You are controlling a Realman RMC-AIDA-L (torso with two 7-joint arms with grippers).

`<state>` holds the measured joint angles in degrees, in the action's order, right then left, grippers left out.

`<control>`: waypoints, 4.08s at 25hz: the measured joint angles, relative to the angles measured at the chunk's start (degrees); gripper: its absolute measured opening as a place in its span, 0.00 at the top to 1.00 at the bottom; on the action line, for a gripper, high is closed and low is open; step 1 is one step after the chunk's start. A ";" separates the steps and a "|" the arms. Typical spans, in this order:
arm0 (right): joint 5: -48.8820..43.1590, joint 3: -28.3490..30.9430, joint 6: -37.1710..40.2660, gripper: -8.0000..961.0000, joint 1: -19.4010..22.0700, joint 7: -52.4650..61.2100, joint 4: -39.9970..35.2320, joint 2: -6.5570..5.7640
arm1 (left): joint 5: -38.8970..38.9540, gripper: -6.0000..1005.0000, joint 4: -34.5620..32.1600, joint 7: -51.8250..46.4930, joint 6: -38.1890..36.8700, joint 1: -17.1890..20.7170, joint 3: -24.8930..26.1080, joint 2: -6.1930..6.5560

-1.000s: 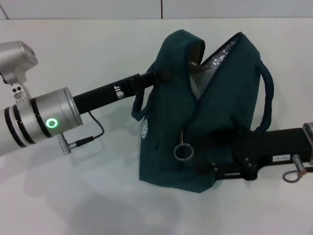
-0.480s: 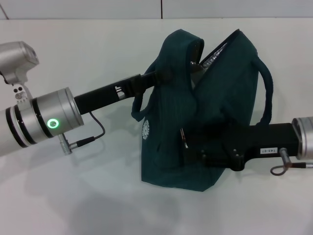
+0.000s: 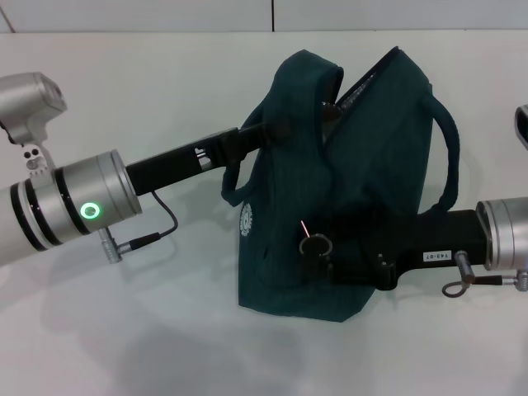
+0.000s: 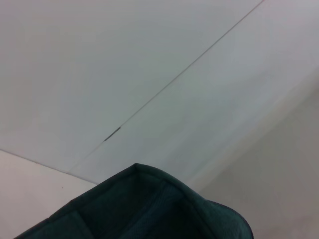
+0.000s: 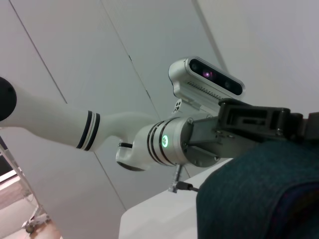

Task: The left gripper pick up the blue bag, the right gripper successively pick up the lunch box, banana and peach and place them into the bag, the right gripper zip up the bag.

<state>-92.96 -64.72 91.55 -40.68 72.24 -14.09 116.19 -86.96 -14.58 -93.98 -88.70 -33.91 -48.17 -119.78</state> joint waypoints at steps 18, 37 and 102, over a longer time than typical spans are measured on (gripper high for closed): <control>2.03 -0.60 -2.95 0.86 2.16 0.46 -0.60 -0.18 | 0.15 0.95 0.08 -0.01 -1.37 0.06 0.16 0.14; 2.01 -1.42 -3.32 0.92 3.36 0.40 -1.13 -0.34 | 0.23 0.95 -0.17 -0.12 -1.39 0.00 0.36 0.16; 10.83 7.13 10.39 0.98 9.12 -2.33 -11.86 -0.33 | 3.15 0.26 12.36 44.07 -10.99 10.75 -1.41 -0.56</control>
<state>-82.14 -57.59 101.94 -31.55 69.91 -25.94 115.86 -83.81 -2.23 -49.91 -99.69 -23.16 -49.57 -120.33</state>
